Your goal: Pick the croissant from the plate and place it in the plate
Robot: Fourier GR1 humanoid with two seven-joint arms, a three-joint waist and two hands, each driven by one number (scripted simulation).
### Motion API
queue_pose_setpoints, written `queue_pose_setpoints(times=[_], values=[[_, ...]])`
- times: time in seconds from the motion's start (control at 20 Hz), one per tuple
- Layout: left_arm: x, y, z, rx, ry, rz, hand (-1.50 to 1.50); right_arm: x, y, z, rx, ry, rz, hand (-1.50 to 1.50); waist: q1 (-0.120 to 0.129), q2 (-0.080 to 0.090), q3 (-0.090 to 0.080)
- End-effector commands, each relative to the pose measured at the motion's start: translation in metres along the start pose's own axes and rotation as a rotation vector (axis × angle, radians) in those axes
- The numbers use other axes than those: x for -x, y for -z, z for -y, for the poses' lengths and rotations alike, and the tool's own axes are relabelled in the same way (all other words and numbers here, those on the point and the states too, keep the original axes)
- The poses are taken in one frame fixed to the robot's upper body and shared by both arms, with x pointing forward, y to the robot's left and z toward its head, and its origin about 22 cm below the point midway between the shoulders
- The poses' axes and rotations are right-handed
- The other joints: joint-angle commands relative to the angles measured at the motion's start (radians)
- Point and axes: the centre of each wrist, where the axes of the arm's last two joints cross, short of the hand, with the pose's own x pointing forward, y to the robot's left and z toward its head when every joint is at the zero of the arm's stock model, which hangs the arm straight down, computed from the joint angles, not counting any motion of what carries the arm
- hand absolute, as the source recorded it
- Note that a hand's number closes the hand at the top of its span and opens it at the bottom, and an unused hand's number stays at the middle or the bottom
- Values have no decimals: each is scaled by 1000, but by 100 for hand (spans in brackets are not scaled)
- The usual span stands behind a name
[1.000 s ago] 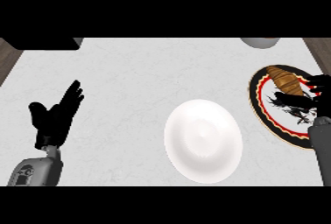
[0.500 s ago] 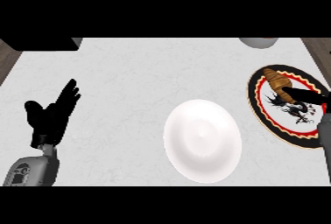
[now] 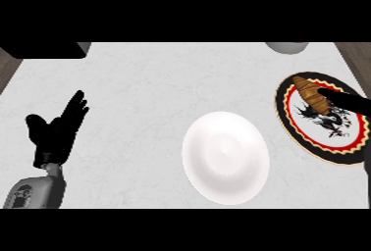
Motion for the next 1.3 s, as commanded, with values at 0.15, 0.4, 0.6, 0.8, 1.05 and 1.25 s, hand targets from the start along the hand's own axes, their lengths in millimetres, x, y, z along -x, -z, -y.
queue_pose_setpoints(times=[0.15,0.4,0.6,0.8,1.05,1.25], values=[[4,-7,12,15,16,15,0,37,-26,52,-48,126,-51,-150,6,4,0],[2,-10,0,28,2,10,0,37,-5,70,-31,109,0,-150,13,5,0],[-8,1,13,20,12,-9,0,47,-19,81,-39,111,0,-150,11,5,0],[-2,5,10,15,15,2,0,50,-26,100,-8,92,-17,-150,9,5,0],[-13,-4,11,11,-9,17,0,58,-26,137,-15,59,-41,-150,10,4,0],[-14,-7,8,14,-11,5,0,87,-36,151,-10,12,-62,-150,10,4,0]])
